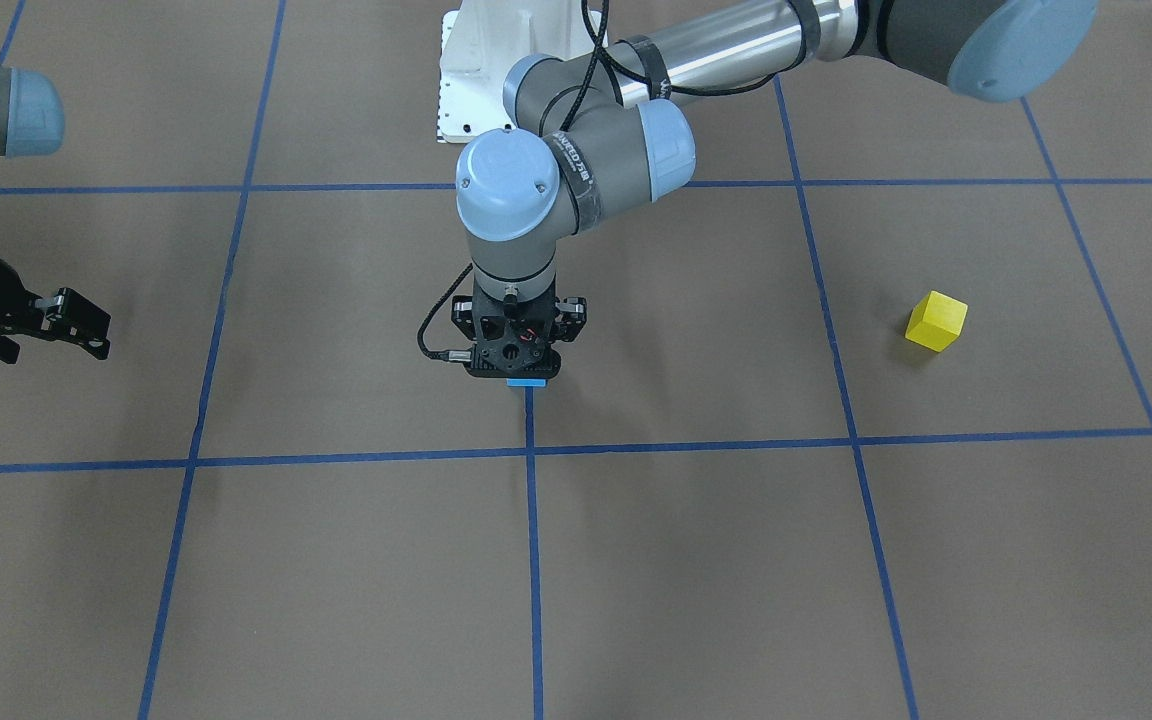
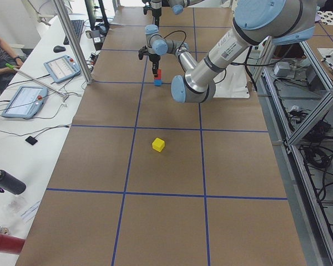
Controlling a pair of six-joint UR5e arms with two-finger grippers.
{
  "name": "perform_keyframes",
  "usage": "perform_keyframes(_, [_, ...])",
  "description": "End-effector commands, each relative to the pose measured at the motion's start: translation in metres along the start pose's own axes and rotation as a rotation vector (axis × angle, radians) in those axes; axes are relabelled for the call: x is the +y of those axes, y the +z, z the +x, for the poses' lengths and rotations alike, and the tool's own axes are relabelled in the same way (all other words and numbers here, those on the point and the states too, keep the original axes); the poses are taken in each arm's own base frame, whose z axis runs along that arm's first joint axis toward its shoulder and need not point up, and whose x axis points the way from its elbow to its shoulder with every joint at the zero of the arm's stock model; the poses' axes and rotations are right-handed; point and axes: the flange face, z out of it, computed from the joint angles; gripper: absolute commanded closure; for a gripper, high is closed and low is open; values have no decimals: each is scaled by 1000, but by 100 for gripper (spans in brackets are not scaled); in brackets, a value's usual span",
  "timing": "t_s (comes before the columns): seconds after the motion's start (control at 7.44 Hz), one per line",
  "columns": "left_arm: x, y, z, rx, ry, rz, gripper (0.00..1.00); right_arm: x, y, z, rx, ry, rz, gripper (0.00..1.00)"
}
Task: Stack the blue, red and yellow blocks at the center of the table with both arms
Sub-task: 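Lower the red cube onto the blue cube with the left gripper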
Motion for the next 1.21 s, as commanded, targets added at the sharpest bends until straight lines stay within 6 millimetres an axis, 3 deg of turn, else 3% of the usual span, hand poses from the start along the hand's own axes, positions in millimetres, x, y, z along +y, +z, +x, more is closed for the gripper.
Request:
perform_keyframes(0.0, [0, 0, 0, -2, 0, 4, 100, 0, -1, 0, 0, 0, 1, 0])
perform_keyframes(0.27, [0, 0, -1, -3, 0, 4, 100, 0, 1, 1, 1, 2, -1, 0])
perform_keyframes(0.4, [0, 0, 0, -2, 0, 4, 76, 0, 0, -1, 0, -1, 0, 0])
perform_keyframes(0.54, [0, 0, 0, -1, 2, 6, 68, -1, 1, 1, 1, 2, -1, 0])
perform_keyframes(0.81, [1, 2, 0, -13, 5, 25, 21, -1, 1, 1, 2, 6, -2, 0])
perform_keyframes(0.94, [1, 2, 1, -13, 5, 25, 4, -1, 1, 1, 0, 6, -2, 0])
perform_keyframes(1.08, [2, 0, 1, -11, 6, 26, 0, -1, 0, 0, -1, 6, -1, 0])
